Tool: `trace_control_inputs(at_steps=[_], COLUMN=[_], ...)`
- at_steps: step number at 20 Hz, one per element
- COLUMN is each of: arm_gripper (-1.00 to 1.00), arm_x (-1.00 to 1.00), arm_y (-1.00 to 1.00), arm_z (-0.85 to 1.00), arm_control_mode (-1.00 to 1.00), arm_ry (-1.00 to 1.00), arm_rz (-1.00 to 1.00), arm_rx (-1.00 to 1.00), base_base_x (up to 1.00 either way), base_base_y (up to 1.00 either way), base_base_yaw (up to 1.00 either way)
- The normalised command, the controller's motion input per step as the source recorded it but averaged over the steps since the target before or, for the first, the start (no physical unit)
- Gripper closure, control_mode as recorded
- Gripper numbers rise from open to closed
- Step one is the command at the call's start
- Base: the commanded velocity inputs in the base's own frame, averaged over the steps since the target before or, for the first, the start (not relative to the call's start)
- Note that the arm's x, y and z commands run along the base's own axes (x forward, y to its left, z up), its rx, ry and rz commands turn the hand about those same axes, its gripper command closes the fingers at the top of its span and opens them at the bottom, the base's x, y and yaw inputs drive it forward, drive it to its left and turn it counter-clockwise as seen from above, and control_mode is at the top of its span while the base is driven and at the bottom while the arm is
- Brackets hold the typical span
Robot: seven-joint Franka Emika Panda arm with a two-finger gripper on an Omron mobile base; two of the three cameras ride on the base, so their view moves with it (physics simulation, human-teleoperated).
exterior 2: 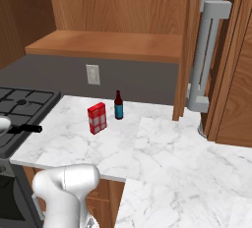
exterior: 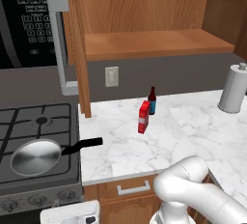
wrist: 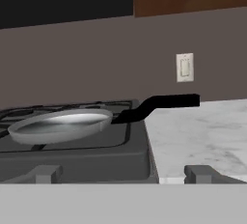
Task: Pick the pan from the cabinet and place it on the stove. Then turn on the stove burner for the pan.
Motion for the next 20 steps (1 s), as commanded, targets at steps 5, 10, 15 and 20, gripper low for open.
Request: trace_control_inputs(at_steps=[5,10,15,20], arm_gripper=[-1.00,-1.00,-1.00,-1.00], arm_x=[0.08,0.11,0.11,0.09], arm_y=[0.07,0.08,0.03,0.00], arm_z=[-0.11,-0.10,-0.13,-0.15], arm_control_mode=[-1.00,-1.00,-1.00,-1.00], arm_ry=[0.00,0.02,0.02,0.02], arm_rz=[0.00,0.00,0.00,0.00], arm_rx=[0.00,0.00,0.00,0.00], base_base_x=[0.00,0.00,0.00,0.00], base_base_y=[0.00,0.00,0.00,0.00], base_base_yaw=[0.00,0.00,0.00,0.00])
